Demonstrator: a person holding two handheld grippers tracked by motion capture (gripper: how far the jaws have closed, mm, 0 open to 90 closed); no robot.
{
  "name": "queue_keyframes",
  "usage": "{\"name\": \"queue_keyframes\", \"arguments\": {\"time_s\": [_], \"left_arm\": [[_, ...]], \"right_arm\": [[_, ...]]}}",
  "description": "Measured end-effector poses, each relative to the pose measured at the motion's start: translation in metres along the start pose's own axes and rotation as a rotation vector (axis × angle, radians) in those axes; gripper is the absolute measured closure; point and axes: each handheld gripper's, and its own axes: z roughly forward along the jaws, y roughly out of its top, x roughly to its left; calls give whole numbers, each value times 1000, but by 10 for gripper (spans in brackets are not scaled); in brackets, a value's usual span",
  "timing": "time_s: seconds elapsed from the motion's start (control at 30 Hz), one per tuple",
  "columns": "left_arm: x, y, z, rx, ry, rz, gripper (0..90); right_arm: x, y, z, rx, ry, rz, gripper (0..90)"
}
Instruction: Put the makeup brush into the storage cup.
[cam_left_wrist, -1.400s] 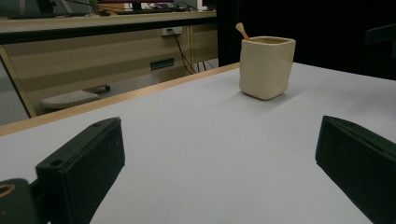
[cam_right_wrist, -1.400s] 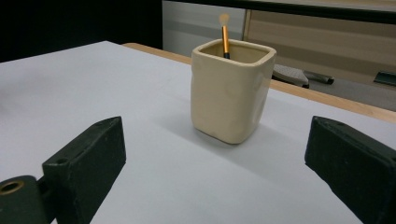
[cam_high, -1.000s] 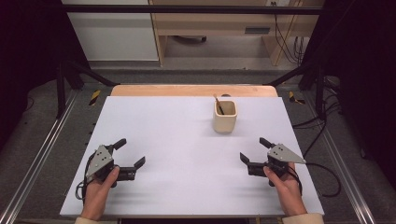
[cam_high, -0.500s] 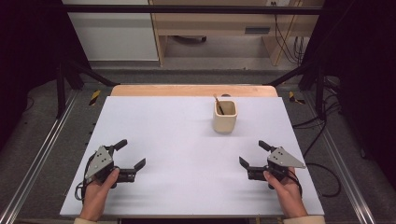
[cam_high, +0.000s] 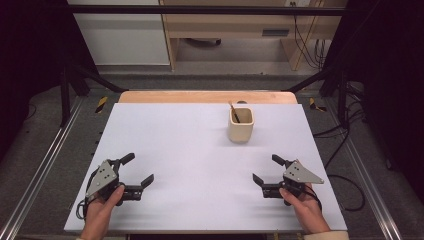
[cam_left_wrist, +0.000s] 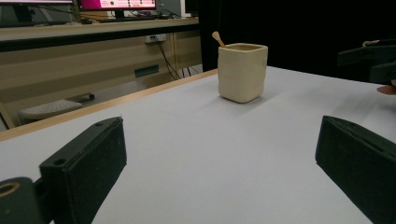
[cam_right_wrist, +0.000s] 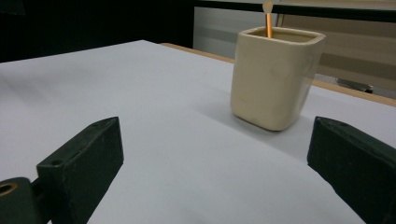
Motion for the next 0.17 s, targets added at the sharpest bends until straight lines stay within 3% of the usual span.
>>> {"name": "queue_keyframes", "arguments": {"time_s": [0.17], "left_arm": [[0, 0, -1, -1, 3, -8, 12]], "right_arm": [[0, -1, 1, -16, -1, 15, 47]]}}
